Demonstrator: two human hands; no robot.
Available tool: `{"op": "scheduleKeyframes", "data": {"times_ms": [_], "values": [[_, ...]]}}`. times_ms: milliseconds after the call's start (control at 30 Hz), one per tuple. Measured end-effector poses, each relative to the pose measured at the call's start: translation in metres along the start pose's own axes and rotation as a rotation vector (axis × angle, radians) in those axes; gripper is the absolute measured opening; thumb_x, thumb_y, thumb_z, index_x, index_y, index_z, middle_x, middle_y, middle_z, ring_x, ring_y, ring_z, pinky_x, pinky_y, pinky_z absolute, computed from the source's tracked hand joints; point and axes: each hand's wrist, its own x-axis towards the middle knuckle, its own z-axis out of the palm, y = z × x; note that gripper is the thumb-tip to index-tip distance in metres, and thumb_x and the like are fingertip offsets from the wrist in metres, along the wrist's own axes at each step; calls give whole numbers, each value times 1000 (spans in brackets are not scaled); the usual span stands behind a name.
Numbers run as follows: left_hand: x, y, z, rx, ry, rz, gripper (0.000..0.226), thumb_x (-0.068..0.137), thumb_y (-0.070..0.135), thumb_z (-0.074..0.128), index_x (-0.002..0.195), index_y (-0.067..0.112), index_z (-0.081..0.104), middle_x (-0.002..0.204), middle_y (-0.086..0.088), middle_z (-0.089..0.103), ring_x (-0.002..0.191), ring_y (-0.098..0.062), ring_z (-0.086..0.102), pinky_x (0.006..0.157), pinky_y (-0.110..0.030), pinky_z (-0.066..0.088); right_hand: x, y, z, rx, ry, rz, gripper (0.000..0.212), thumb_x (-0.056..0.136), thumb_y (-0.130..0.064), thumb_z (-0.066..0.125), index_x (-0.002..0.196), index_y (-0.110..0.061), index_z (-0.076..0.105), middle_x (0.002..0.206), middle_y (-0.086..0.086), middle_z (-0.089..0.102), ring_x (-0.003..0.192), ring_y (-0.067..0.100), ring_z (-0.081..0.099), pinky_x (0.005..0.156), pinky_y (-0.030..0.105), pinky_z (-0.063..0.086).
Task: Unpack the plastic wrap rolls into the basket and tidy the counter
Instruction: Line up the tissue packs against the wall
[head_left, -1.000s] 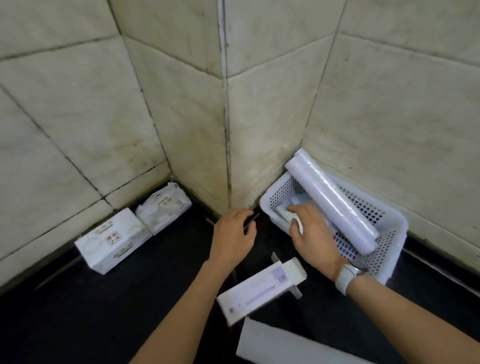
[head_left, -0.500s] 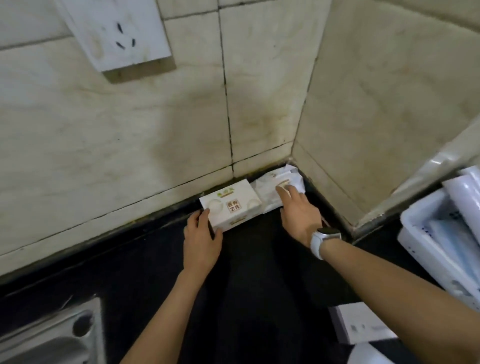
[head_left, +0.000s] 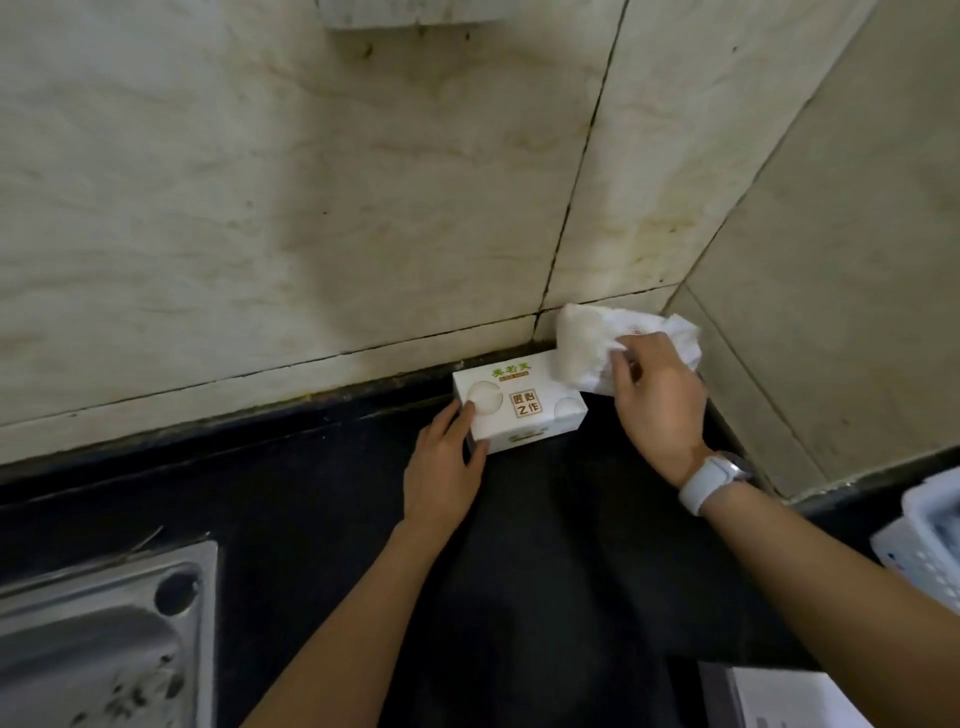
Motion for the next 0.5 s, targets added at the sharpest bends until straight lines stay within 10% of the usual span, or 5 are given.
{"op": "scheduleKeyframes", "data": {"times_ms": [233, 400, 500], "values": [[-16, 19, -1, -527, 40, 15, 73, 85, 17, 63, 133, 52, 20, 131, 34, 27, 115, 29, 27, 87, 9, 26, -36, -52, 19, 157, -346, -44, 37, 88, -15, 51, 124, -11, 51, 129, 11, 55, 112, 26, 55, 92, 37, 47], [-12, 23, 8, -470, -8, -65, 67, 95, 29, 47, 148, 29, 7, 155, 10, 16, 137, 3, 19, 103, -6, 20, -37, -22, 13, 257, -129, 66, 46, 86, -13, 47, 131, -10, 39, 136, 12, 37, 124, 22, 41, 101, 30, 38], [-7, 23, 12, -434, -32, -130, 60, 98, 31, 37, 148, 26, 6, 157, 5, 15, 141, -11, 20, 108, -20, 20, -30, -2, 19, 322, -349, 275, 50, 91, -9, 42, 139, -7, 27, 141, 14, 37, 132, 27, 34, 112, 28, 28]]}}
